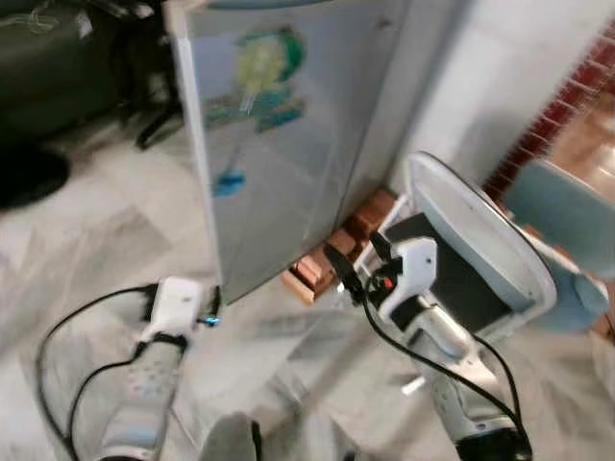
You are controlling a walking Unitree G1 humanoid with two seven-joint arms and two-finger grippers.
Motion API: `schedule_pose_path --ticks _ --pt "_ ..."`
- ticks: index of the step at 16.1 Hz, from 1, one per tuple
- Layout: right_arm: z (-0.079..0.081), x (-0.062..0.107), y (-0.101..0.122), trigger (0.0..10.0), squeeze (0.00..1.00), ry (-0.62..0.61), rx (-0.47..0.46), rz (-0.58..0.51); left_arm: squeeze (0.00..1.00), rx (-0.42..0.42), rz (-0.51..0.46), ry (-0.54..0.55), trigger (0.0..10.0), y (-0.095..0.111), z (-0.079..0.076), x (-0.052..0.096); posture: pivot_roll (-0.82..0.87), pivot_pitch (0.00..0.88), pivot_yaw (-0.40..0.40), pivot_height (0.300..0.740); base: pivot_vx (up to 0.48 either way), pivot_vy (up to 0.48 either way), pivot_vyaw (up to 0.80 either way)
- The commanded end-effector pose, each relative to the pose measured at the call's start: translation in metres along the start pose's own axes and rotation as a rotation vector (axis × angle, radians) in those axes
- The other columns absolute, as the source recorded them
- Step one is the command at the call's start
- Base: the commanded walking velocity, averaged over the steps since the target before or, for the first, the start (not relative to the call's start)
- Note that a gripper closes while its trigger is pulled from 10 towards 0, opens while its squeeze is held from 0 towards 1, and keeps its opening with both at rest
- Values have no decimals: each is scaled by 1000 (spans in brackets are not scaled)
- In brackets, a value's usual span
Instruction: Restocking fridge
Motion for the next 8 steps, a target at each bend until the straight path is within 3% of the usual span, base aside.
schedule_pose_path --ticks 1,3,5,8 --pt "-15 6 -7 10000 0 -71 1 35 0 5 -4 -12 10000 0 -6 2 122 75 -69 740 0 472 0" --pt "-29 7 -8 10000 0 -165 60 26 0 15 -22 4 10000 6 -2 -2 122 71 -68 740 0 472 0" --pt "-42 7 -7 10000 0 -263 22 22 0 22 -61 -5 10000 14 2 -4 121 66 -68 740 0 476 0" --pt "-55 11 -2 10000 0 -383 122 -11 0 62 -85 17 10000 20 13 0 120 59 -68 740 0 480 0"
Point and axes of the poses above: a point about 5 cm out from each wrist's last joint towards the gripper, its own x axis pointing back from the gripper into the wrist, its own y axis along the axis of the wrist's last joint, z = x × y, the point moved 1 cm from there along -x, pointing out of the wrist towards the gripper, and after that the axes turned 3 degrees about -x, right-handed, at the moved point
